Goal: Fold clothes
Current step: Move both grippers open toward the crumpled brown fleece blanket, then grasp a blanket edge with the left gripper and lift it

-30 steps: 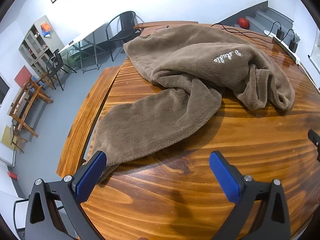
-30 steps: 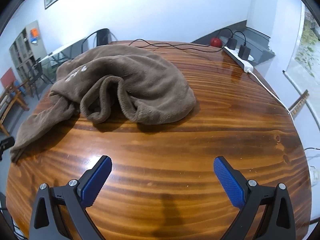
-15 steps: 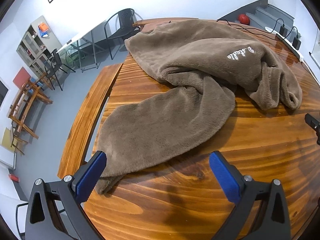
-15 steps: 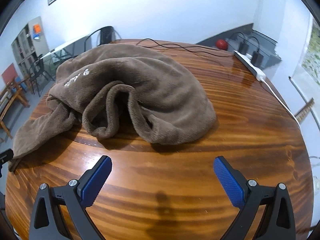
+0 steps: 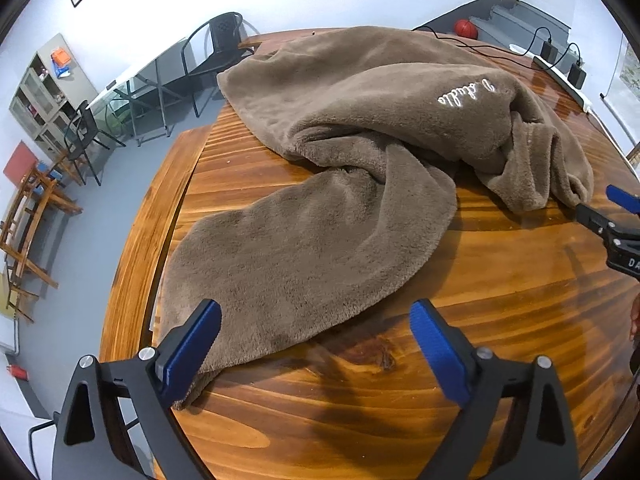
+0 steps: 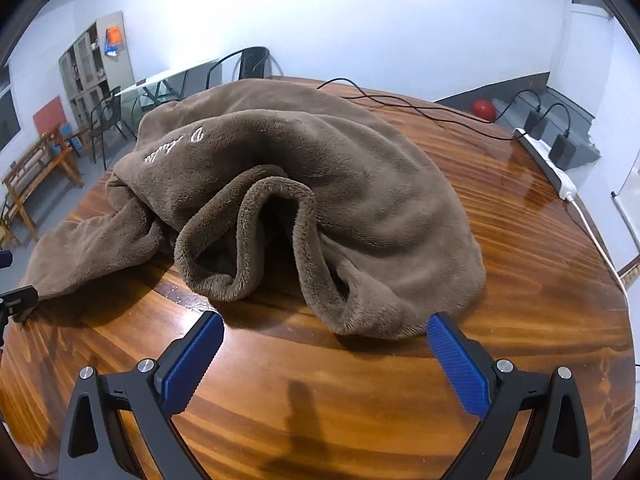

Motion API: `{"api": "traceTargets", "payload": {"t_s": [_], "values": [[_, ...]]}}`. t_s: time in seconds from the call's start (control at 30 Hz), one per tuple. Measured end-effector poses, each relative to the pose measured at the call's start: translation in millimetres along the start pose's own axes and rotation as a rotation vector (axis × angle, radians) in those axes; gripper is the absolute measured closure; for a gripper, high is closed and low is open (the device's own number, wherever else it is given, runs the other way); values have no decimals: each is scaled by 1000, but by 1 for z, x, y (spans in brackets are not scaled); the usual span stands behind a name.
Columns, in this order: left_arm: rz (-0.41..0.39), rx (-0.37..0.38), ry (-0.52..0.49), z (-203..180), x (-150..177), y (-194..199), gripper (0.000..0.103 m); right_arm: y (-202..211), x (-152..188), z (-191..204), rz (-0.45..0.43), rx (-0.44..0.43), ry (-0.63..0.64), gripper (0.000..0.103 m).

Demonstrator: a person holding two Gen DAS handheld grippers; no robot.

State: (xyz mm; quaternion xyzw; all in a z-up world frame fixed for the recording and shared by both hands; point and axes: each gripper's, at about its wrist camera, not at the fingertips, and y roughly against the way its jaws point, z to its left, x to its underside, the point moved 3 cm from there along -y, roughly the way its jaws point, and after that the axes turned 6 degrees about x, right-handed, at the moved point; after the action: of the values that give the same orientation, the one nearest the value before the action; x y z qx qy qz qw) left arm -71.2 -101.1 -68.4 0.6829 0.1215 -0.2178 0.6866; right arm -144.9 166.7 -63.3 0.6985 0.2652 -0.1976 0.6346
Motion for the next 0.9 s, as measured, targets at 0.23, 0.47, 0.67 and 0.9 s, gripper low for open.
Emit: {"api": "traceTargets", "payload": {"t_s": [0.23, 0.47, 0.67, 0.9], "values": [[32, 56, 10, -6, 2, -11, 36, -3, 6, 3, 24, -14, 4, 0], [77, 89, 15, -13, 8, -25, 72, 2, 8, -4, 24, -6, -3, 0], [47, 82, -32, -22, 6, -35, 72, 6, 13, -8, 27, 1, -12, 0], [-1, 34, -150, -51, 1, -53, 53, 13, 16, -14, 24, 7, -23, 0]]}}
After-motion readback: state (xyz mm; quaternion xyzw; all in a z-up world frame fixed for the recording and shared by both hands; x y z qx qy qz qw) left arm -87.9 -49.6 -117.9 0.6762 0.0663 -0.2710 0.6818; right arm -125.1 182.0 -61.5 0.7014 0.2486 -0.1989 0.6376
